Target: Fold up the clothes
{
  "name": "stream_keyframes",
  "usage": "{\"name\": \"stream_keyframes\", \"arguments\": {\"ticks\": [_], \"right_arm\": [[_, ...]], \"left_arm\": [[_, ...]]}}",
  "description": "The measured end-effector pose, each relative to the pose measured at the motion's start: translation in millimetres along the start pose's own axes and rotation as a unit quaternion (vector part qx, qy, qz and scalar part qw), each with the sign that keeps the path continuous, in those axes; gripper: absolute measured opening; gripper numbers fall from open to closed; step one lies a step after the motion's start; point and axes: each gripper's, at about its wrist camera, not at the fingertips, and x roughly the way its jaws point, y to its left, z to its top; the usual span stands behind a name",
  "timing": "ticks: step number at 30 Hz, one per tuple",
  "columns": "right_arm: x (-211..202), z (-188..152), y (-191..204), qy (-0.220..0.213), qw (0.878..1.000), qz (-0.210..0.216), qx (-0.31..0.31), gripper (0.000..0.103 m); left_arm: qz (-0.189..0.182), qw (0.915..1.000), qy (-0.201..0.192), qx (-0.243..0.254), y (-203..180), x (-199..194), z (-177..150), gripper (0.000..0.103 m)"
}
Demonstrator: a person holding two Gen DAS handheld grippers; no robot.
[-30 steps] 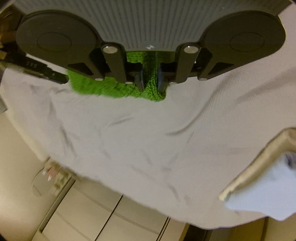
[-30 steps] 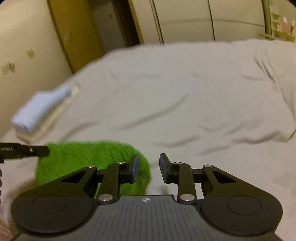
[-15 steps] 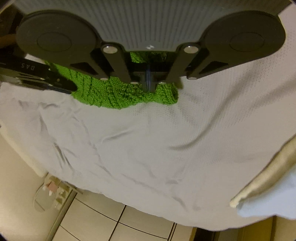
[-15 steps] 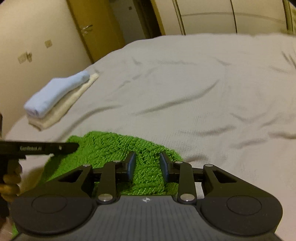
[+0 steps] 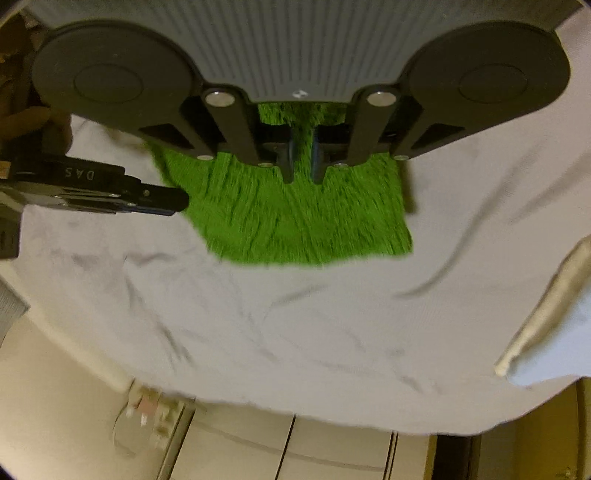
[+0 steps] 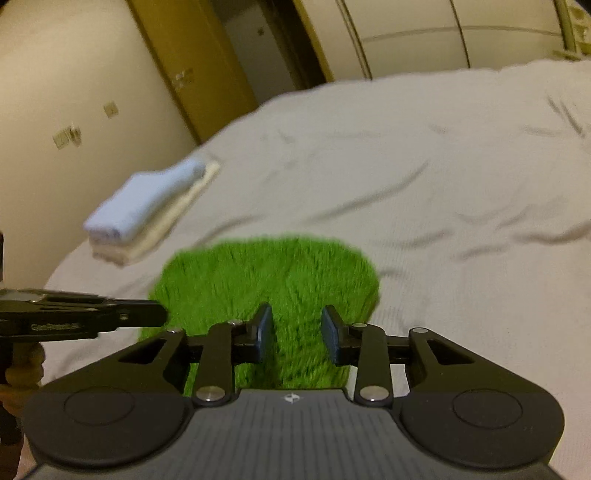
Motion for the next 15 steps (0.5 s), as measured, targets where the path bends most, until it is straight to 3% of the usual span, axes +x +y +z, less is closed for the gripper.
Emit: {"name": "stream_keyframes", "arguments": {"ticks": [4,8,15], "right_arm": [[18.2,-2.6,-3.7,0.032,0.999,-0.012,0.009,0.04],[4.1,0.0,10.8,0.024,0.999,-0.024,-0.021,0.04],[-61.9,-36.2,39.6,-0.011,0.999,0.015,-0.037,0.04]], "left_arm": [[0.044,0.9988,0.006,0.02,-2.0,29.8,-3.3,0.004],[0.051,0.9986,0.005,0.01,-1.7,13.7,2.7,0.004],[-0.028,0.9992,-0.027,0.008,-25.4,-53.0,-23.5,0.005]]}}
